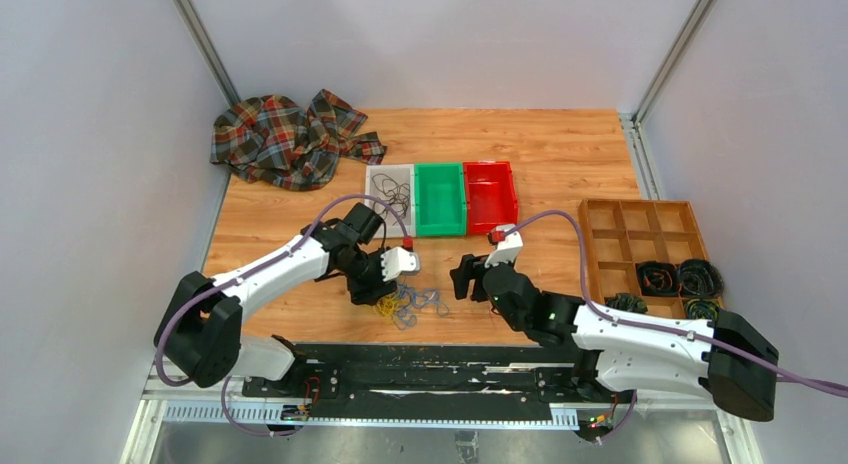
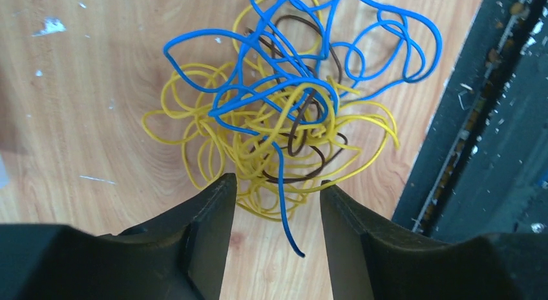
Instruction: Untangle the cables
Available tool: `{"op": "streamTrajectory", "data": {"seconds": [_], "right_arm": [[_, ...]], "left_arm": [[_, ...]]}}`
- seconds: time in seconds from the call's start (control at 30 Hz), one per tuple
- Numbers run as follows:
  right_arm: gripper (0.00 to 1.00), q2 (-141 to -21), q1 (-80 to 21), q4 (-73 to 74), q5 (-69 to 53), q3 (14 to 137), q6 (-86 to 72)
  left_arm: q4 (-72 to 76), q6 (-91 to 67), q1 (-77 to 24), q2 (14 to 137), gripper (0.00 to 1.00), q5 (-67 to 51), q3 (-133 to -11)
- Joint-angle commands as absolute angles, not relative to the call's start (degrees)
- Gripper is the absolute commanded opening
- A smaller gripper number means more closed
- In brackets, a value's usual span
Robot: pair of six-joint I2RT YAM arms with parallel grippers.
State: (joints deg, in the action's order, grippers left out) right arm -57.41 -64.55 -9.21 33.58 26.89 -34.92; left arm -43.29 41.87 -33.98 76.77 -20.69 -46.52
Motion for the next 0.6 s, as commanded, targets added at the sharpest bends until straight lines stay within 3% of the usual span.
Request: {"op": "streamTrajectory", "data": {"seconds": [0.0, 0.07, 0.17, 0.23, 0.57], "right_arm": [[0.69, -59.86, -64.6, -10.15, 30.72, 29.47, -35.45], [0.69, -60.92, -64.59, -10.29, 30.15, 29.62, -35.72], [0.69, -61.75, -64.62, -10.95, 29.53, 29.47, -35.72], [0.69, -62.29, -64.59, -11.69, 28.81, 29.36, -35.09], [0.74, -74.08, -64.69, -18.06, 14.34, 33.73, -28.28]], "left_arm": [[-37.44, 39.01, -34.43, 77.42, 0.54, -18.98, -46.02], [-37.16, 39.28, -34.41, 77.24, 0.46, -18.52, -45.88], [-38.49, 40.93, -34.39, 76.07, 0.19, -16.88, -45.9], [-41.68, 42.5, -34.41, 74.73, 0.07, -16.5, -46.8], [-51.54, 43.52, -34.38, 67.15, 0.03, -19.67, -54.25]]}}
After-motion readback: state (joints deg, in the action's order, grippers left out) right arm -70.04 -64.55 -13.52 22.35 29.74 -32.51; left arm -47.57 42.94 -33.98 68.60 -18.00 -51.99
